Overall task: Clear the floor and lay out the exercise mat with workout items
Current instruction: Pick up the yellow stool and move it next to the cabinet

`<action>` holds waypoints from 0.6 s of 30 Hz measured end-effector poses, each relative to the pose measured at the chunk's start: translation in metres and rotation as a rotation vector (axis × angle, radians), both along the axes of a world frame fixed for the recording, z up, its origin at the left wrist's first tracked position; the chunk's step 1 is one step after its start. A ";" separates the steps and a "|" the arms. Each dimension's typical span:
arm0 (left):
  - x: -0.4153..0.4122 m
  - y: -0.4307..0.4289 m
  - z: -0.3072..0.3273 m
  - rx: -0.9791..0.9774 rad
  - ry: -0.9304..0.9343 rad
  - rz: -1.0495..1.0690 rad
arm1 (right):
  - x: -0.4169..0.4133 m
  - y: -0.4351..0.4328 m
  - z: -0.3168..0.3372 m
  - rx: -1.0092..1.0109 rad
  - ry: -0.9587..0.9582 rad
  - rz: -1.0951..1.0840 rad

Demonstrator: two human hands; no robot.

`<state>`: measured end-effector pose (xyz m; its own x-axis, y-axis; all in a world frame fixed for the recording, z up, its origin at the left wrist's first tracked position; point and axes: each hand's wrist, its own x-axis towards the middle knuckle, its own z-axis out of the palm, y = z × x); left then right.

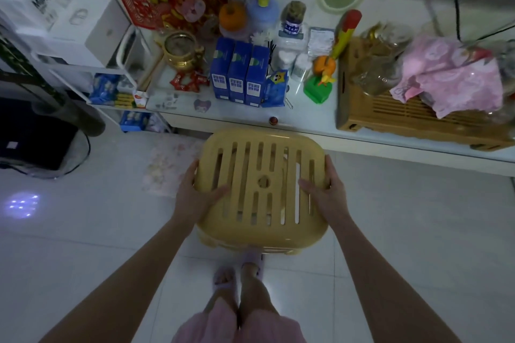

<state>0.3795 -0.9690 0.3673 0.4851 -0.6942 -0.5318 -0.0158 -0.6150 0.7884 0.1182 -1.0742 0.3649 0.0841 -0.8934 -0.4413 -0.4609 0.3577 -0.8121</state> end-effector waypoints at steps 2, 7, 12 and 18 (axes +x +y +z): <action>0.002 -0.009 -0.016 -0.001 0.001 -0.001 | 0.003 -0.010 -0.018 0.008 0.003 0.002; 0.006 -0.025 -0.062 -0.007 -0.010 -0.002 | 0.007 -0.025 -0.062 0.008 0.000 -0.013; 0.009 -0.037 -0.110 -0.011 -0.018 -0.019 | 0.010 -0.036 -0.111 -0.005 0.005 -0.007; 0.007 -0.049 -0.163 -0.007 -0.006 0.000 | 0.011 -0.051 -0.163 0.017 0.008 -0.016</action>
